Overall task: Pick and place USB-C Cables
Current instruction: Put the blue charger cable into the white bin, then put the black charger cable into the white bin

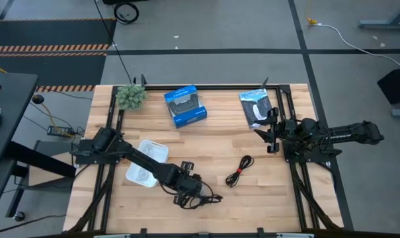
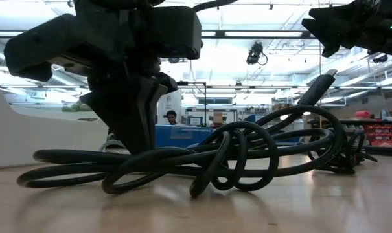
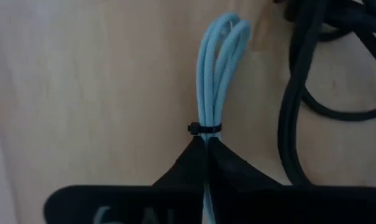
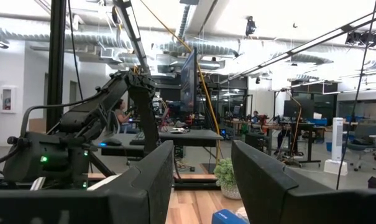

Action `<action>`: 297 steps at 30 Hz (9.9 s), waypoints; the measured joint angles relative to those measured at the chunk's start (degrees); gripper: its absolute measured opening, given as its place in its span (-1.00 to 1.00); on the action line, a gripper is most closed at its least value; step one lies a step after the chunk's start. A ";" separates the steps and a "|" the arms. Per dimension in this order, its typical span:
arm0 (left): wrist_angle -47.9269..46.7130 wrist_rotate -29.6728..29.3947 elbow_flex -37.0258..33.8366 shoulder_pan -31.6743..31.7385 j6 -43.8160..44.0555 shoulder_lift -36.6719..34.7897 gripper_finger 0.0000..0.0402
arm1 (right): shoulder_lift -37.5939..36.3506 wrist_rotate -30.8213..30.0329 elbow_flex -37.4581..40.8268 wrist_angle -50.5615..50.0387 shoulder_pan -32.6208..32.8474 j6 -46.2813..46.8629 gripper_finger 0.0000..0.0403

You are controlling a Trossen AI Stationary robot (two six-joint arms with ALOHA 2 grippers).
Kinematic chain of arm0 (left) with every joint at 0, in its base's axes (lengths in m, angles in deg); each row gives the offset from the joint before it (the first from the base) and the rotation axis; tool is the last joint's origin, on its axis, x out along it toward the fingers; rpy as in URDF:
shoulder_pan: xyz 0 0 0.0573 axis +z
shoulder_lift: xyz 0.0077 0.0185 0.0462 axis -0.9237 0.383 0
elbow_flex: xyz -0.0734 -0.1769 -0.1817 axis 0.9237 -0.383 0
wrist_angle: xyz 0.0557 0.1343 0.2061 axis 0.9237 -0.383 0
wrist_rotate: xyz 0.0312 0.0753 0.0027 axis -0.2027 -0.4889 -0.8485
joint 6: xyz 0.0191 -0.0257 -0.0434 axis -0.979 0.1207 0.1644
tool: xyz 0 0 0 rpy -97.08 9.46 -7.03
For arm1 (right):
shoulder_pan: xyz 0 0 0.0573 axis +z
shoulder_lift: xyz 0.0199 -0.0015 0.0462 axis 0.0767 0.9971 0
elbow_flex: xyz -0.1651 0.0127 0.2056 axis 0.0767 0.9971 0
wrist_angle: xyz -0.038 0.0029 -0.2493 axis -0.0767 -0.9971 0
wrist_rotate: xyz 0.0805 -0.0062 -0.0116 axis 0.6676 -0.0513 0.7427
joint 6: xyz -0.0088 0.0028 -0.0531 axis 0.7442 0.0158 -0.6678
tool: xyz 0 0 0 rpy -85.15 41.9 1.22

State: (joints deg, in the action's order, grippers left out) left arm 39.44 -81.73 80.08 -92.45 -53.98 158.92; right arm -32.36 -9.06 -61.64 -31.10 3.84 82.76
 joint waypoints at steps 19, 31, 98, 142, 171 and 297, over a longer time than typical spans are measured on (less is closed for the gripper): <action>-13.90 -13.00 8.18 -1.05 19.47 -4.24 -0.98 | 0.00 0.00 0.01 0.02 0.00 0.00 -0.16; -36.94 -22.58 10.69 -6.25 40.02 -9.19 -0.99 | 0.04 -0.01 -0.01 0.00 -0.01 0.00 -0.16; -21.66 -13.22 -19.30 -3.16 69.51 -26.21 -0.58 | 0.04 0.00 0.01 0.01 -0.02 0.00 -0.16; 15.25 -9.62 2.95 5.92 13.73 -5.00 -0.58 | 0.44 -0.02 0.01 0.04 -0.02 0.00 -0.16; 30.76 0.13 13.09 5.79 -9.91 10.39 0.11 | 0.73 -0.01 0.00 0.18 -0.01 0.00 -0.16; -52.51 -19.06 3.47 -16.98 58.57 -29.18 -0.88 | 0.81 0.00 -0.01 0.04 0.00 -0.02 -0.16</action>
State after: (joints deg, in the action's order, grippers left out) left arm -13.06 -100.79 83.55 -109.43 4.59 129.74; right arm -31.55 -9.06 -61.65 -31.05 3.84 82.73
